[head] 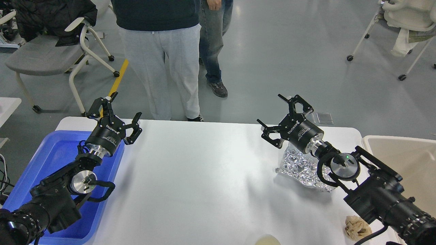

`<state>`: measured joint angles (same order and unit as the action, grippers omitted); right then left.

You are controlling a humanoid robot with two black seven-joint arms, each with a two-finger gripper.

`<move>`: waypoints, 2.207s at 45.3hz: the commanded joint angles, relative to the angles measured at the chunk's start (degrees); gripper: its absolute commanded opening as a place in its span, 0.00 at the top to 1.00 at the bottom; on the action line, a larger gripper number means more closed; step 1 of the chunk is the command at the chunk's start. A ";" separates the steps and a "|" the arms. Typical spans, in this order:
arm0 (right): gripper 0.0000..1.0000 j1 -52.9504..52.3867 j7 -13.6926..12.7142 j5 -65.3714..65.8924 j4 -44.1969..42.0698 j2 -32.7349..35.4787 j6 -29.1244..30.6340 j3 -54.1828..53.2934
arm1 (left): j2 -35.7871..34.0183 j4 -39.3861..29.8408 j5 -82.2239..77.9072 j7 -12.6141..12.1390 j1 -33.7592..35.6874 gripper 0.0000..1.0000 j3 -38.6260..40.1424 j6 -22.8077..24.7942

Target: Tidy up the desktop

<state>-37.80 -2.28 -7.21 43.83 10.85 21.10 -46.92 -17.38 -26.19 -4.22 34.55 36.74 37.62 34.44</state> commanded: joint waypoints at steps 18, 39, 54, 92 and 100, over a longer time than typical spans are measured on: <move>0.00 0.01 -0.10 0.09 3.54 1.89 -0.18 0.69 | -0.02 0.00 0.00 -0.01 0.00 0.00 0.00 -0.07; 0.00 -3.68 -0.98 3.61 21.56 14.72 -10.20 9.21 | -0.02 0.00 0.00 -0.01 0.00 0.00 0.00 -0.07; 0.00 -20.02 -2.82 2.46 25.07 24.83 -12.22 25.90 | 0.07 0.00 0.00 -0.01 0.00 0.00 0.00 -0.07; 0.00 -67.93 -3.88 -16.08 49.06 22.55 -33.49 89.19 | -0.02 0.00 0.00 -0.01 0.00 0.00 0.00 -0.07; 0.00 -67.84 -3.70 -16.08 52.67 21.14 -35.43 92.88 | -0.02 0.00 0.00 -0.01 0.00 0.00 0.00 -0.07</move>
<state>-103.09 -6.14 -22.37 90.80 34.39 -10.33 37.91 -17.39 -26.19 -4.22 34.54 36.74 37.62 34.38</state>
